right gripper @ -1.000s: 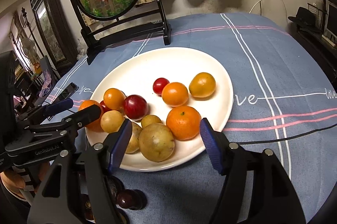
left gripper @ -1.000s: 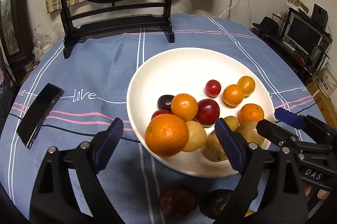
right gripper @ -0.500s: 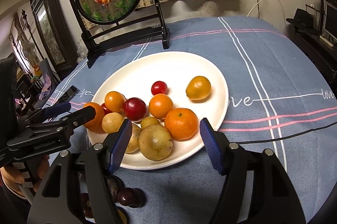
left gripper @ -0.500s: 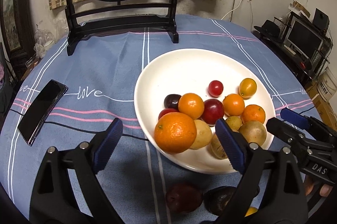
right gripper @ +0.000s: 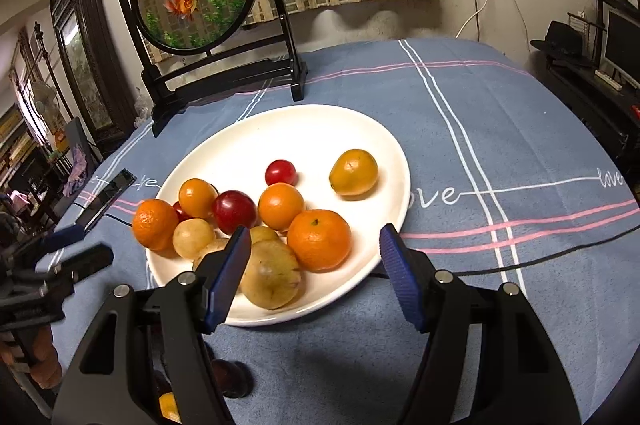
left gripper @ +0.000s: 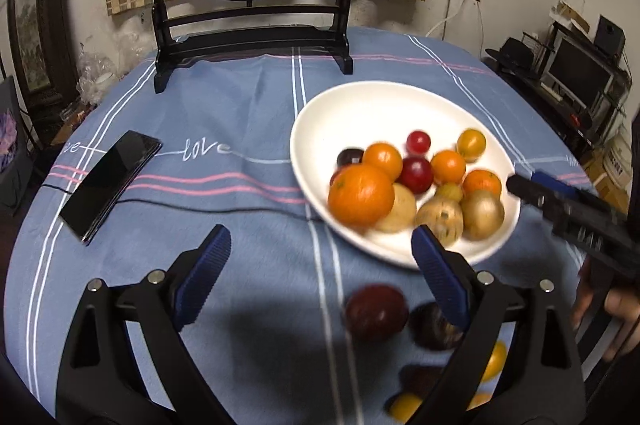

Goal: Organize fruits
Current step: 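Withdraw both tools from the plate toward the remaining fruit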

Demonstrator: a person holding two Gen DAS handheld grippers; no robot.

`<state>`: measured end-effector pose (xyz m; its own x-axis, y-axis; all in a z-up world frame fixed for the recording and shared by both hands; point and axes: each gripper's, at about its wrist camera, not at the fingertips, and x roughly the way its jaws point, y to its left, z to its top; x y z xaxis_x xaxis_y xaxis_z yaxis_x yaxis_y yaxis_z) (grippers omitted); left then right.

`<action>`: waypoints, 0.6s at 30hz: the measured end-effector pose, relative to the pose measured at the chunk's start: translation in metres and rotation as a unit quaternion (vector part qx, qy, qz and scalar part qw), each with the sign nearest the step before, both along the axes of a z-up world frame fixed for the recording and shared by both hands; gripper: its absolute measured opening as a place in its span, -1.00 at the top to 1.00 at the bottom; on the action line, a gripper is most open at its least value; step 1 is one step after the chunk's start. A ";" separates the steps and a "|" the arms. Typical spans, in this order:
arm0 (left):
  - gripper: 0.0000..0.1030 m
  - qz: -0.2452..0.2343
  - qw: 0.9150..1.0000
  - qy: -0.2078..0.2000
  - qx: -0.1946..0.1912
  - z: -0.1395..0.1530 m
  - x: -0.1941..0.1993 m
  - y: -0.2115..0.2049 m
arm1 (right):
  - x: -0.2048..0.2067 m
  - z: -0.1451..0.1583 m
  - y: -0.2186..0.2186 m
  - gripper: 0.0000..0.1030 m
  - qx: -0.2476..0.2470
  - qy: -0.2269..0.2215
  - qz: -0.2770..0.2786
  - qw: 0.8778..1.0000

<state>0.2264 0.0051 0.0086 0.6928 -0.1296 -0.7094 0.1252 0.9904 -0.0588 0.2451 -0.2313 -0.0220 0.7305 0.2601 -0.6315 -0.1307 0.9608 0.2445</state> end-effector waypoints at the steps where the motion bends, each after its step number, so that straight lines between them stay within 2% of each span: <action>1: -0.81 -0.001 1.000 0.002 0.003 -0.003 -0.005 0.002 | -0.004 0.000 -0.001 -0.30 0.004 -0.001 0.000 1.000; 4: -0.81 0.001 1.000 0.013 -0.004 -0.011 -0.013 0.008 | -0.014 -0.003 -0.004 -0.30 0.018 0.004 0.003 1.000; 9: -0.81 -0.006 1.000 0.028 -0.008 -0.016 -0.020 0.012 | -0.045 -0.009 0.000 -0.30 0.055 0.038 0.042 0.997; 14: -0.82 -0.024 0.999 0.020 0.011 -0.014 -0.038 0.006 | -0.083 -0.002 0.026 -0.30 0.003 0.038 0.097 0.995; 18: -0.83 -0.025 0.999 0.027 0.011 -0.020 -0.049 0.007 | -0.106 -0.003 0.039 -0.31 -0.018 0.043 0.124 0.991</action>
